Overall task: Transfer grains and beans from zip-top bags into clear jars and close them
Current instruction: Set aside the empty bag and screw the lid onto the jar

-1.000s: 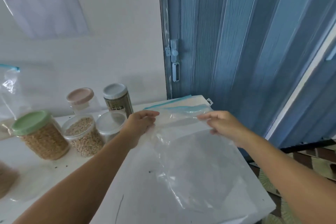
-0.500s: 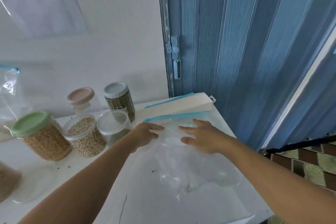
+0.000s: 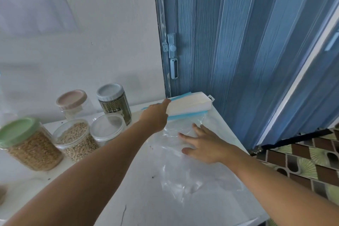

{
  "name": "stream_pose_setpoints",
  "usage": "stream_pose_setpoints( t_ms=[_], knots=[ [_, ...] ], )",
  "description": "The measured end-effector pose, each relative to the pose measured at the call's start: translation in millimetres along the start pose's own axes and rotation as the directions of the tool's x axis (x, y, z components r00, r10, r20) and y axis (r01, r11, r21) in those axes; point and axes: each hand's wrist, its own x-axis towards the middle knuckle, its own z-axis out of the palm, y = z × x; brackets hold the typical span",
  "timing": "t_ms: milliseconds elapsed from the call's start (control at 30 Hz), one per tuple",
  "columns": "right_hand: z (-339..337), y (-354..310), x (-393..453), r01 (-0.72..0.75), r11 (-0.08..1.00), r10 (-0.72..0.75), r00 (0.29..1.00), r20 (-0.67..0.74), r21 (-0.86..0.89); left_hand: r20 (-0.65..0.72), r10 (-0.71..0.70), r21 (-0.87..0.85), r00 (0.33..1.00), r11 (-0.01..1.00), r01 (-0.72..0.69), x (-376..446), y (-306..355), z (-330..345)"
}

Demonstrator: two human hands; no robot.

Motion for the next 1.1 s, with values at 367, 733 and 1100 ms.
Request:
stream_pose_setpoints(
  t_ms=[367,733,1100],
  knots=[
    [0,-1,2,-0.015,1.000,0.015,1.000,0.023,0.000,-0.031,-0.076,-0.208,0.997,0.976,0.068,27,-11,15],
    [-13,-4,27,-0.076,0.997,0.077,0.995,0.066,-0.015,-0.181,0.085,-0.255,0.980,0.958,-0.130,27,0,-24],
    [-14,0,29,0.006,0.994,0.013,0.984,-0.177,0.107,-0.034,0.099,-0.184,0.995,0.977,-0.103,-1,-1,27]
  ],
)
